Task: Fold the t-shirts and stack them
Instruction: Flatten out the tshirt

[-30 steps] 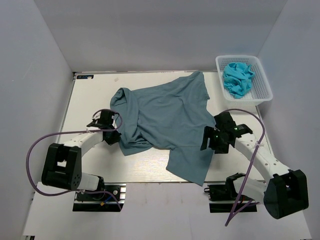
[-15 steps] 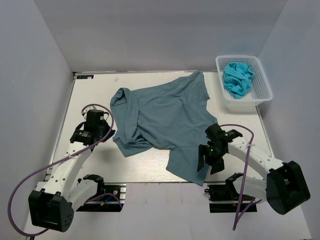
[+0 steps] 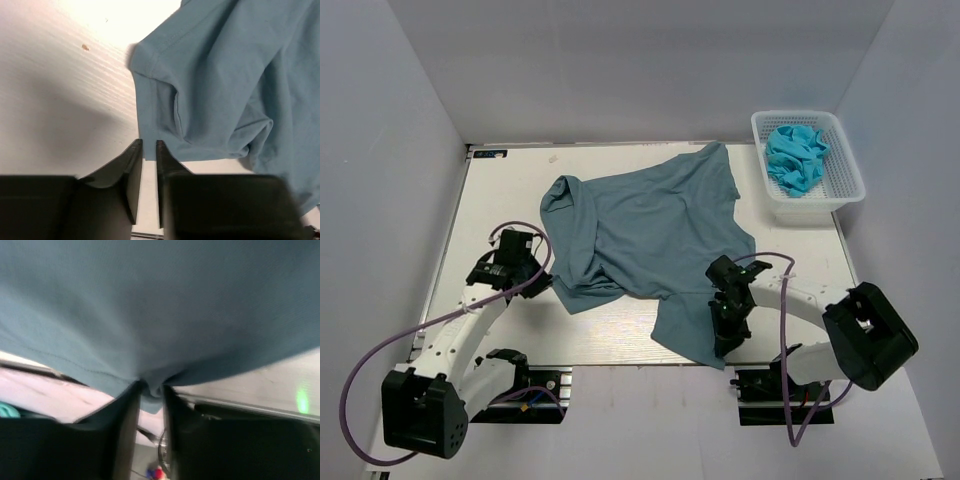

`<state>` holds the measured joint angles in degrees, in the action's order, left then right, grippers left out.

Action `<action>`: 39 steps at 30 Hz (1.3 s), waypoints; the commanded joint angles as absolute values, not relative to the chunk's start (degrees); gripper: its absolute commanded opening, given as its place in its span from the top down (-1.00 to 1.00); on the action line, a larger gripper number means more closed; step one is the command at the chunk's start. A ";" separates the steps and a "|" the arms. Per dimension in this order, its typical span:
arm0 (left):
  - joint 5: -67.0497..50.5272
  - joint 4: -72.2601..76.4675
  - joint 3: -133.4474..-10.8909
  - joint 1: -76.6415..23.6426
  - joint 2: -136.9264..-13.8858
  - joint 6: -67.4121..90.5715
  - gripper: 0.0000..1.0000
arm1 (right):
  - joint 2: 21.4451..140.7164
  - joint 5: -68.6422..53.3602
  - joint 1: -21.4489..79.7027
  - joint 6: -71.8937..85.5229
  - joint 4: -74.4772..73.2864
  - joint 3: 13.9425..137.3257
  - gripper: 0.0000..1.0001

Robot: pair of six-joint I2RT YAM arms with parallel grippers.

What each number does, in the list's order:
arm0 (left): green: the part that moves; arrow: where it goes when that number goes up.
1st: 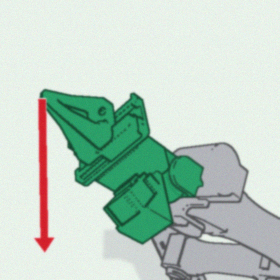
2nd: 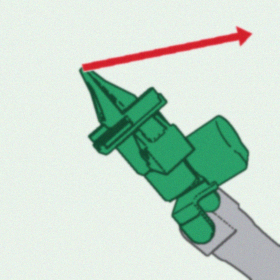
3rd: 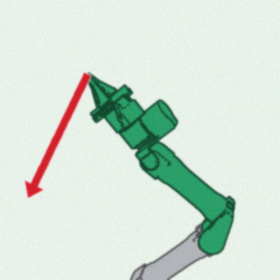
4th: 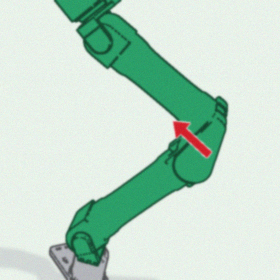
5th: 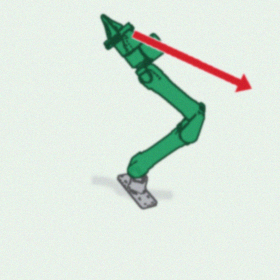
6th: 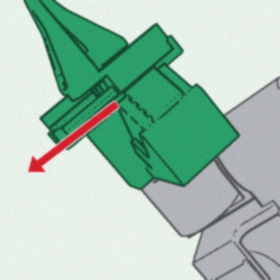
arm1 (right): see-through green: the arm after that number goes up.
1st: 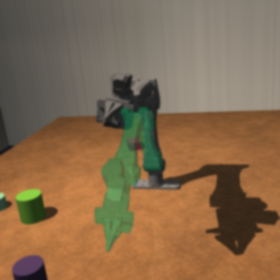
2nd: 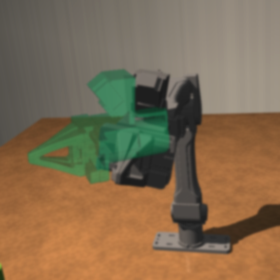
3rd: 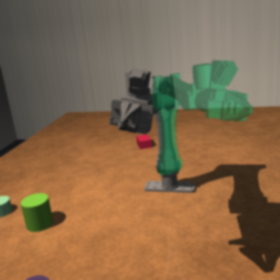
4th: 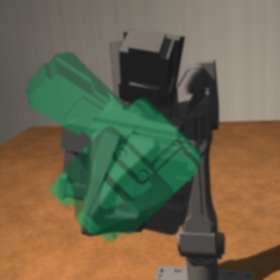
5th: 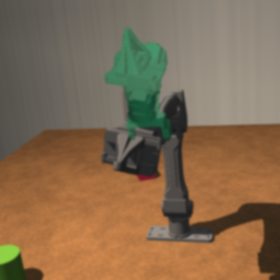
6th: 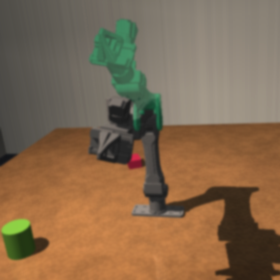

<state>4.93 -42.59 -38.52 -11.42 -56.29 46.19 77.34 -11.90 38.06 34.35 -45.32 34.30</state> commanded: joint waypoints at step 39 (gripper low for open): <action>5.80 -33.83 -39.62 -11.16 -59.00 42.56 1.00 | 76.03 10.98 28.57 29.45 -46.31 64.15 1.00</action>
<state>4.21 -28.64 -34.48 -10.98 -69.08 45.52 79.40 6.26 29.34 31.16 -45.47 58.13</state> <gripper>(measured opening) 0.025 0.012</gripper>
